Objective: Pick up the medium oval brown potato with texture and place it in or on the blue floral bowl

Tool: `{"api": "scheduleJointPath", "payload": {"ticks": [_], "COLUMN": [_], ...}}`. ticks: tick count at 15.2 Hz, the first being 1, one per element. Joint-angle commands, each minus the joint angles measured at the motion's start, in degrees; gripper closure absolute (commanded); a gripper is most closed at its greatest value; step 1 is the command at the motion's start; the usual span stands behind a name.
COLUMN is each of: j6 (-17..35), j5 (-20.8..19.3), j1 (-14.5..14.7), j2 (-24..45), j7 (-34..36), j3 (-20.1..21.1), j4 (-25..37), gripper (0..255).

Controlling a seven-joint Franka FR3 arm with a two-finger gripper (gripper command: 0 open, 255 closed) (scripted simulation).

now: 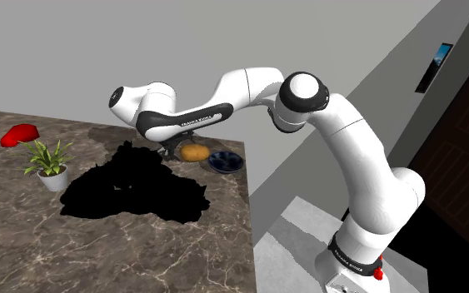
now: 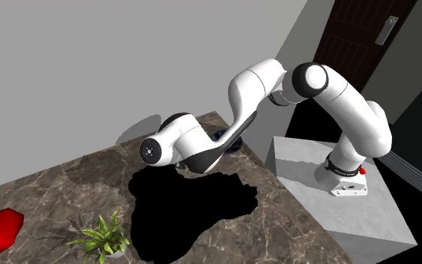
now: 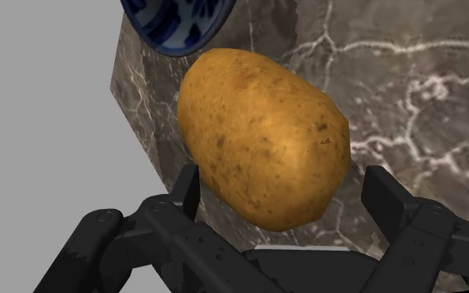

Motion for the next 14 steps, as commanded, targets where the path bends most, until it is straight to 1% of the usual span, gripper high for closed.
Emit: {"api": "scheduleJointPath", "payload": {"ticks": [1,2,3,12,14], "j6": [0.0,0.0,0.0,0.0,-0.7], "j5": [0.0,0.0,0.0,0.0,0.2], "j1": [0.0,0.0,0.0,0.0,0.0], "j2": [0.0,0.0,0.0,0.0,-0.7], "j7": [0.0,0.0,0.0,0.0,-0.6], "j3": [0.0,0.0,0.0,0.0,0.4], "j4": [0.0,0.0,0.0,0.0,0.4], "gripper": [0,0,255,255,255]}}
